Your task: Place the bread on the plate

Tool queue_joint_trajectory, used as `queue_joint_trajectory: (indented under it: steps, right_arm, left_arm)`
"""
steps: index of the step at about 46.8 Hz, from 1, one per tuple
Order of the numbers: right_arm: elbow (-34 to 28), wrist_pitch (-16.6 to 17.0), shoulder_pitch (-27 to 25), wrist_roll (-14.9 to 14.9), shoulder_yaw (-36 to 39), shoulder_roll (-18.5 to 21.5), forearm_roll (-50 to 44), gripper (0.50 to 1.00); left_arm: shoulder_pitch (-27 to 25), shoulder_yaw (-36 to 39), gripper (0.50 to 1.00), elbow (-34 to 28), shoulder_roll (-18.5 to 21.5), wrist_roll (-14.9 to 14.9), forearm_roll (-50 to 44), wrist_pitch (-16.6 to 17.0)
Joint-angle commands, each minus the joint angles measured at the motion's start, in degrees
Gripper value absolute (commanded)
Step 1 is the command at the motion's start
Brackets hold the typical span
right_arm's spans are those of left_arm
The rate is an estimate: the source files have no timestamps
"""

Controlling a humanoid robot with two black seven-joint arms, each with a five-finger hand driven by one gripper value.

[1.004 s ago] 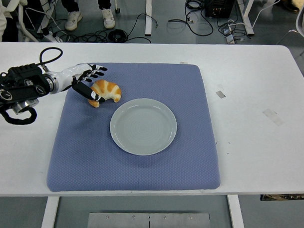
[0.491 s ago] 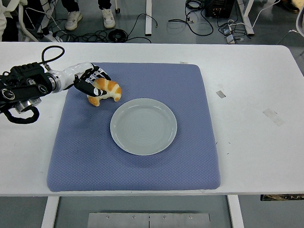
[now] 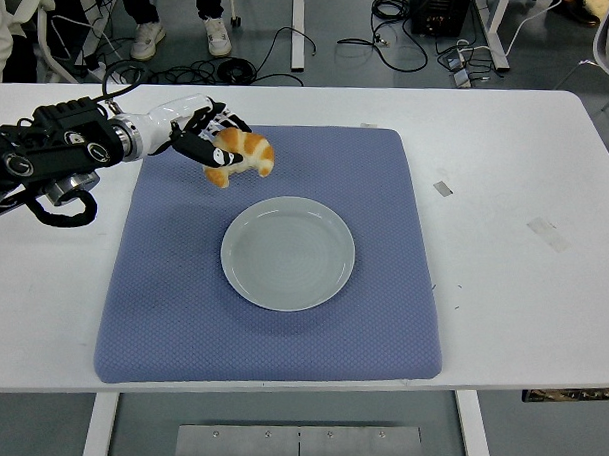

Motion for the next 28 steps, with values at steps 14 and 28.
queue_joint_trajectory:
  steps: [14,28]
  right_arm:
    - [0.00,0.00,0.00,0.00,0.01,0.00,0.00,1.000]
    - [0.00,0.00,0.00,0.00,0.01,0.00,0.00,1.000]
  left_arm:
    - [-1.80,-1.36,0.500,-9.13,0.28,0.54,0.00,0.34]
    - [-4.00,1.53,0.500,-16.08,1.51,0.98,2.72,1.13]
